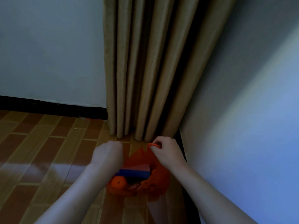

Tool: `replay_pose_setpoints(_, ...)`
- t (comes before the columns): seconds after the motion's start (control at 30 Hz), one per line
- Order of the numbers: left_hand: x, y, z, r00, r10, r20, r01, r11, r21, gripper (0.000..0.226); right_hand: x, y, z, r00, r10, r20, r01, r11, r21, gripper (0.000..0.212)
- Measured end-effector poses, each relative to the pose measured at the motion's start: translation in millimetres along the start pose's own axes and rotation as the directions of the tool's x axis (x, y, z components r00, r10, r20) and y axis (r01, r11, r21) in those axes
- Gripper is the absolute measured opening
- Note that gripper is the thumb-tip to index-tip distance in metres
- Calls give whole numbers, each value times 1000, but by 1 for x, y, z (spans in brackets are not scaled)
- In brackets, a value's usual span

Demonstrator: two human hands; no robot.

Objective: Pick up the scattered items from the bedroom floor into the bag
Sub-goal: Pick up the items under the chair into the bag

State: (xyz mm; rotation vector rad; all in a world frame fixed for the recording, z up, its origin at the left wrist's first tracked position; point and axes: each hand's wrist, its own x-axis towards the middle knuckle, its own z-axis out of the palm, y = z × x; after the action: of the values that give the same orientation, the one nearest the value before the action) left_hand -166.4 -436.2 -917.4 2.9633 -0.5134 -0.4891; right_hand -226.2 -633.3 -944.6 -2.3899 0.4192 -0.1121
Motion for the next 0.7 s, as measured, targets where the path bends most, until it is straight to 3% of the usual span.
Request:
replay_pose_setpoints(0.1, 1, -5, 0, 976, 12, -219, -63, 972, -227, 20, -1, -3, -3, 999, -18, -27, 19, 999, 26, 18)
replay_pose_setpoints(0.17, -1, -5, -2, 952, -5, -305, -135, 889, -436, 27, -3, -11, -9, 998, -24, -51, 25, 999, 35, 19)
replay_pose_setpoints(0.27, -4, -1, -14, 817, -25, -575, -366, 749, -552, 34, -4, -27, -28, 969, -10, -245, 74, 964, 254, 21)
replay_pose_setpoints(0.3, -4, 0, -18, 800, -14, -600, -402, 730, -552, 35, -2, -30, -35, 952, 26, -305, 84, 935, 344, 22)
replay_pose_setpoints(0.37, 0, -3, -19, 867, 47, -496, -374, 720, -585, 34, 1, -30, -40, 954, 82, -289, 52, 903, 427, 23)
replay_pose_setpoints(0.43, 1, -8, -13, 920, 76, -386, -290, 793, -536, 34, 0, -25, -35, 975, 85, -203, -10, 937, 349, 23)
replay_pose_setpoints(0.5, 1, -7, -11, 870, 37, -491, -319, 803, -504, 38, -4, -23, -29, 978, 71, -198, -15, 962, 272, 22)
replay_pose_setpoints(0.57, 0, -6, -13, 831, 0, -557, -369, 750, -550, 40, -3, -26, -30, 961, 79, -266, 20, 938, 347, 24)
replay_pose_setpoints(0.63, 1, -5, -14, 863, 32, -504, -317, 810, -493, 38, 1, -28, -33, 958, 108, -264, 12, 909, 416, 26)
replay_pose_setpoints(0.7, 2, -9, -11, 868, 31, -495, -263, 875, -406, 39, 3, -25, -31, 977, 118, -178, -51, 938, 344, 26)
